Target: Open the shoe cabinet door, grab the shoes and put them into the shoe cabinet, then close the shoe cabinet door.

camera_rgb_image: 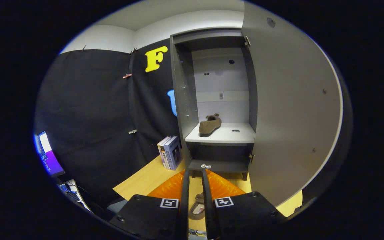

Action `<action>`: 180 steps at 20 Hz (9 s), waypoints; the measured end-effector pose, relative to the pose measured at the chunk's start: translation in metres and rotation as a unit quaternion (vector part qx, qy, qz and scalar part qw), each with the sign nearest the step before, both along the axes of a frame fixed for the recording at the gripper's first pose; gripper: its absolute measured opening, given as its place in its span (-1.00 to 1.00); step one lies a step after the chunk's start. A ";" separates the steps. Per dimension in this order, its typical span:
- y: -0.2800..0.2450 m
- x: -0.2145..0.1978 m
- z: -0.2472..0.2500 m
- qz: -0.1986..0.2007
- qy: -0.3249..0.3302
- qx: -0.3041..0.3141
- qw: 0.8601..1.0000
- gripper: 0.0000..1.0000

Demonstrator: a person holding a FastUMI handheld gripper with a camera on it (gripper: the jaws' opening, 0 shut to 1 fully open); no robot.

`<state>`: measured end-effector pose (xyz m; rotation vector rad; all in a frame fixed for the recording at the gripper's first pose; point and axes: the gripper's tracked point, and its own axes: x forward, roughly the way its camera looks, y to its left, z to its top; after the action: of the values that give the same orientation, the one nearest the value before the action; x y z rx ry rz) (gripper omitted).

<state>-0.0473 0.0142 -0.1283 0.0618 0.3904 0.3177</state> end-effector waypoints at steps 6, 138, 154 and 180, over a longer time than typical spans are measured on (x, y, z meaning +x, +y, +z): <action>0.033 0.026 -0.093 -0.035 0.104 -0.023 0.994 -0.51; -0.049 0.476 -0.107 -0.189 0.223 -0.050 0.955 -0.56; -0.026 0.370 0.030 -0.181 0.072 -0.019 0.981 0.79; -0.080 -0.031 0.132 -0.050 -0.120 0.025 0.991 0.95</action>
<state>-0.0784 -0.0659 0.0033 0.0899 0.1394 0.2326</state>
